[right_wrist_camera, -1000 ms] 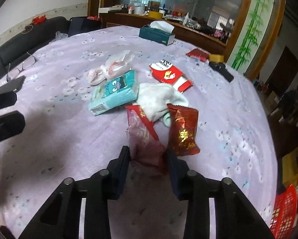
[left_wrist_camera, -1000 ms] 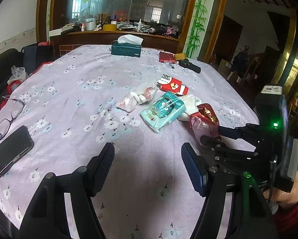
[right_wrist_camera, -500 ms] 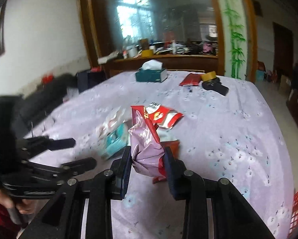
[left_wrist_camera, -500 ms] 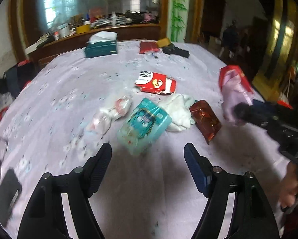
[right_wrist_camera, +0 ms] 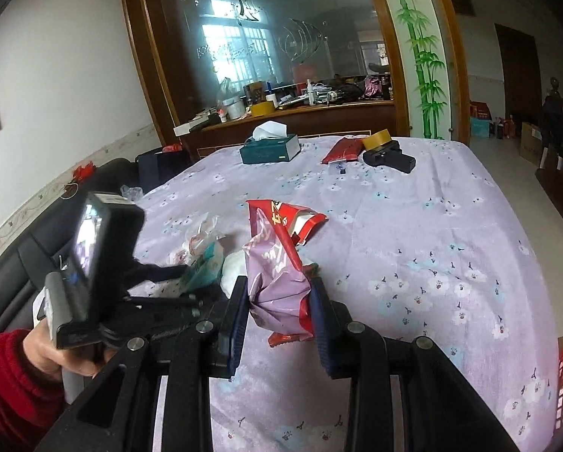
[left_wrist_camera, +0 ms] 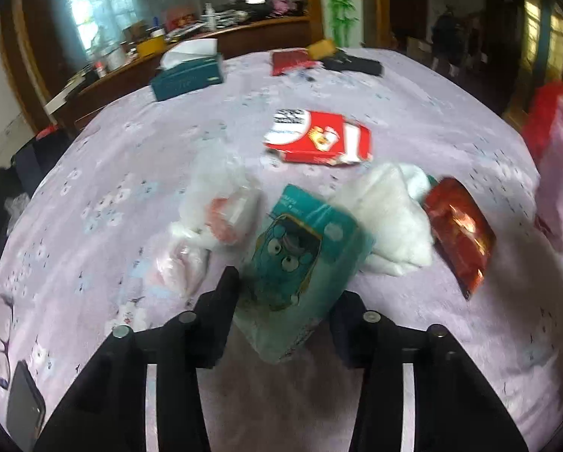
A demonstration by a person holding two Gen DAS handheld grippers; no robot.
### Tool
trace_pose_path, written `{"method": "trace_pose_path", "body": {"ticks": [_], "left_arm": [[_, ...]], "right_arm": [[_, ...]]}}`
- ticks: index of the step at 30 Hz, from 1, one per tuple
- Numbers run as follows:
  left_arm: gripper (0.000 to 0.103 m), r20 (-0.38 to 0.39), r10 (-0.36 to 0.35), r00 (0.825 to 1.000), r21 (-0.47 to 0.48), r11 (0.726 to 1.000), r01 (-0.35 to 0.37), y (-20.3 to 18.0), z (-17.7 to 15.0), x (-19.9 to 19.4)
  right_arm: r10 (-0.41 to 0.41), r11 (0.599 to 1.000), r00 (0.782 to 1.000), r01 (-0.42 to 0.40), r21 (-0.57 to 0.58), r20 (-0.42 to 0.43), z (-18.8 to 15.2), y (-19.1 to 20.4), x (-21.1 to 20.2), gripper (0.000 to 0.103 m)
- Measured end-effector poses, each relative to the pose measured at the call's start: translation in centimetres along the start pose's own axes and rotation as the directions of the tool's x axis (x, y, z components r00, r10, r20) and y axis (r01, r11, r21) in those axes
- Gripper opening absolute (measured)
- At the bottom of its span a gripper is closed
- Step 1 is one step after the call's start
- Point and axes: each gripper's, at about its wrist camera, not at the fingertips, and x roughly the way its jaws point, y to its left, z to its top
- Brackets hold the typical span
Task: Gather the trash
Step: 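Grasp the pink-red wrapper with the right tool while the left tool grasps the teal tissue pack, then lift the wrapper and tissue pack and carry them toward the red wastebasket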
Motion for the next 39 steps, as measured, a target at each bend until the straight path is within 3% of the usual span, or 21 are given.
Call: {"method": "trace_pose_path", "body": {"ticks": [7, 17, 25, 39], "left_arm": [[0.015, 0.035, -0.056, 0.998, -0.132, 0.989, 0.060, 2.1, -0.4, -1.9], [0.016, 0.150, -0.119, 0.982, -0.202, 0.968, 0.148, 0.7, -4.2, -7.4], [0.016, 0.184, -0.097, 0.978, -0.196, 0.971, 0.133, -0.6, -5.3, -9.0], [0.016, 0.199, 0.004, 0.980, -0.194, 0.980, 0.035, -1.4, -5.6, -8.9]], "right_arm": [[-0.016, 0.999, 1.000, 0.017, -0.037, 0.004, -0.3, 0.5, 0.1, 0.034], [-0.036, 0.998, 0.999, 0.036, -0.059, 0.001, -0.5, 0.8, 0.3, 0.034], [-0.054, 0.995, 0.999, 0.053, -0.079, -0.008, -0.7, 0.9, 0.7, 0.034], [-0.075, 0.993, 0.997, 0.074, -0.087, -0.015, -0.7, 0.9, 1.1, 0.034]]}}
